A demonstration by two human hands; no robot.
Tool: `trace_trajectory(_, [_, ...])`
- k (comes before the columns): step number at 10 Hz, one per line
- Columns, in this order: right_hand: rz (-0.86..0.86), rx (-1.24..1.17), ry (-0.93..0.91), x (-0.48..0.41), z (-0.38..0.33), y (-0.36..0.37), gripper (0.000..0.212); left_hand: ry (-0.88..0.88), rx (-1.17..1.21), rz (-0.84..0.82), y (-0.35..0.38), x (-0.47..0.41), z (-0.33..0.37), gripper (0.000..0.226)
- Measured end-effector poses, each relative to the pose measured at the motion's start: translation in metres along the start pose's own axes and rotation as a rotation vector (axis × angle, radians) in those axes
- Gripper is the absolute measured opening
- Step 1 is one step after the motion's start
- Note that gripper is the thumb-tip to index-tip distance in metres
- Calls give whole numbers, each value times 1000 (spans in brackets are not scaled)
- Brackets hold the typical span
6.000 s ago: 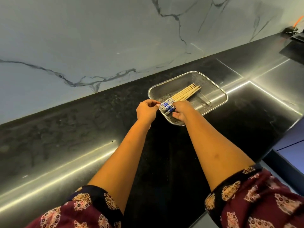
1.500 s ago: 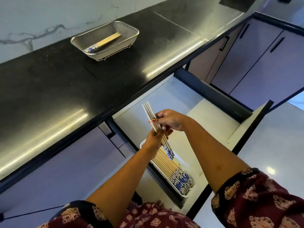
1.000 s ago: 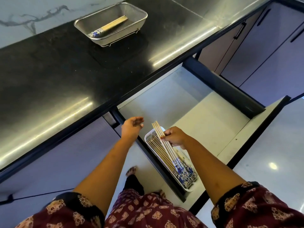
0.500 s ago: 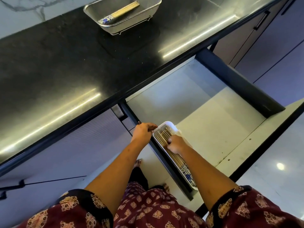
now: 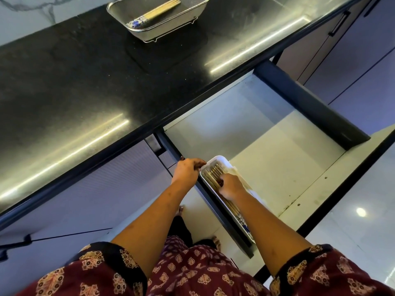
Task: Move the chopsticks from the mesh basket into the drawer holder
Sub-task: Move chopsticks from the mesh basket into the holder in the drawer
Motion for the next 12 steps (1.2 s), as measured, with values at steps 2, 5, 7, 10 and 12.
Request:
trace_trajectory(2, [85,23,14,8,4,-10,28,15,0,0,0,0,1,36])
trace_trajectory(5, [222,83,5,9,11,-14,27,9,-2,-31,3,-2,0,35])
trace_trajectory(7, [40,52,15,6,8,-4,25,6,-10,-23,3,-3,-1,35])
trace_trajectory(10, [48,-54,10,11,0,-8,26,-1,-31,28,-9,3,4,30])
trace_trajectory(12, [75,-164,-110,8,-50,-51,23,-3,90,146,-45,3,13,28])
Point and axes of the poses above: each hand's wrist, its own x-axis away from the middle knuckle, its own y-axis out of the palm, z = x × y, the point moved 10 cm from there along -x, towards the middle knuckle, and after that the axes turned 3 degrees about z, right-handed, at the moved point
